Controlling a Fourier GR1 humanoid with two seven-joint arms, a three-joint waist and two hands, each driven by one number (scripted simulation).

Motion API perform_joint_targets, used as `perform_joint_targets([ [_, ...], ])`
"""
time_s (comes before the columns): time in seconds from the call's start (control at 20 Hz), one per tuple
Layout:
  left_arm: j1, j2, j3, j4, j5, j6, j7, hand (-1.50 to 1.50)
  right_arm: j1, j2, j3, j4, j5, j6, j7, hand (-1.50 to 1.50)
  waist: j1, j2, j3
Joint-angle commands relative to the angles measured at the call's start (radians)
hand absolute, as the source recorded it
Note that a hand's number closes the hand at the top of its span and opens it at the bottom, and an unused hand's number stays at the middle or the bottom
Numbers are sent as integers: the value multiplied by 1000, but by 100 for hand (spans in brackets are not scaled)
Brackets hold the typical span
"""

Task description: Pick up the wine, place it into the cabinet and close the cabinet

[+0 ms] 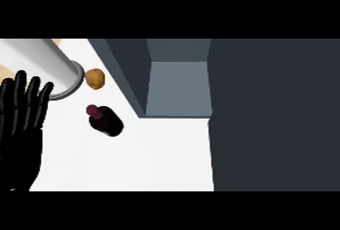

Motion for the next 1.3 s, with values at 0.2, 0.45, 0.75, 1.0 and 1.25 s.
perform_joint_targets([
  [0.2,6,-78,-265,155,-425,302,-148,-150,82,-2,21,-48,-89,82,-33,-150,-29,11,-20],
  [0.45,-75,-80,-423,253,-188,512,-59,-150,131,-91,63,-133,-274,232,139,-150,-38,11,-22],
  [0.75,-202,-80,-582,297,-213,726,19,-150,162,-129,-12,-250,-382,242,247,-150,-20,9,-22],
  [1.0,-252,-80,-676,289,-288,828,88,-150,63,-92,70,-342,-303,130,406,-150,-12,9,-22],
  [1.25,-345,-80,-698,300,-340,919,196,-150,77,-120,-28,-339,-398,168,416,-150,-15,9,-21],
])
